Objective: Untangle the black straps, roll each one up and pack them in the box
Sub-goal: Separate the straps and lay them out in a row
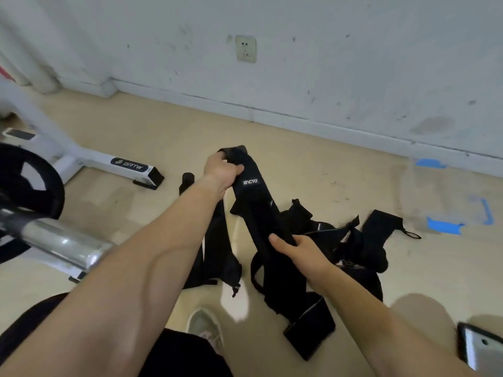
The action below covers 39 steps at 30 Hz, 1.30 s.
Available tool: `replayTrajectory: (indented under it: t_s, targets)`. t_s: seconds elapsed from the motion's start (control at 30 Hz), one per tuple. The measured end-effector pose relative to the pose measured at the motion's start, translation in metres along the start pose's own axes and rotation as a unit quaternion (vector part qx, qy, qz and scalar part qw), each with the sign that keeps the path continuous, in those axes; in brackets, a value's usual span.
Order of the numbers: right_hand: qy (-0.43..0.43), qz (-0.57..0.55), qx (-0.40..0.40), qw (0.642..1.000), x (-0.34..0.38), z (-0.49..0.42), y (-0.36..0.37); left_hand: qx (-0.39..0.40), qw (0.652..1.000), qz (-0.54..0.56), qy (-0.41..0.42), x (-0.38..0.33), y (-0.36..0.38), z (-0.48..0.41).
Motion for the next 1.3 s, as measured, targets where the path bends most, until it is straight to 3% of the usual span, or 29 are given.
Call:
replayTrajectory:
  t_s: [0.2,0.47,0.53,0.63,0.73,0.8,1.0,1.2,1.3]
  targets:
    - [0.082,-0.027,0.069,0.994,-0.055,-0.043,0.008,-0.1,0.995,0.003,0.007,0.049,-0.047,-0.066]
    - [0.132,-0.122,0.023,0.983,-0.083,-0.175,0.014,-0.131,0.99,0.055,0.019,0.08,-0.059,-0.168]
    - [0.118,-0.12,-0.002,0.986,-0.085,-0.214,0.008,-0.151,0.988,-0.008,0.015,0.082,-0.07,-0.185]
    - [0.123,-0.127,-0.021,0.984,-0.101,-0.249,-0.002,-0.118,0.97,-0.214,-0.008,0.111,-0.063,-0.192]
    - [0.129,-0.04,-0.014,0.991,-0.111,-0.258,-0.006,0.025,0.911,-0.406,-0.067,0.187,-0.021,-0.185]
    - [0.149,-0.004,-0.006,0.989,-0.119,-0.258,-0.003,0.093,0.87,-0.473,-0.105,0.23,-0.004,-0.177]
    - [0.175,0.22,0.02,0.959,-0.139,-0.246,-0.01,0.139,0.859,-0.477,-0.124,0.257,0.011,-0.164]
    - [0.223,0.469,0.103,0.848,-0.169,-0.204,-0.021,0.195,0.798,-0.549,-0.155,0.274,0.021,-0.148]
    - [0.179,0.594,0.074,0.781,-0.153,-0.193,-0.023,0.177,0.777,-0.587,-0.142,0.28,0.026,-0.14]
Point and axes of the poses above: each hand's wrist, its own z-axis away from the middle knuckle, its own y-axis out of the palm, x = y × z, the point moved 10 cm from there along -z, towards the middle knuckle, and after that the axes turned 14 degrees about x, right-handed, at the moved point
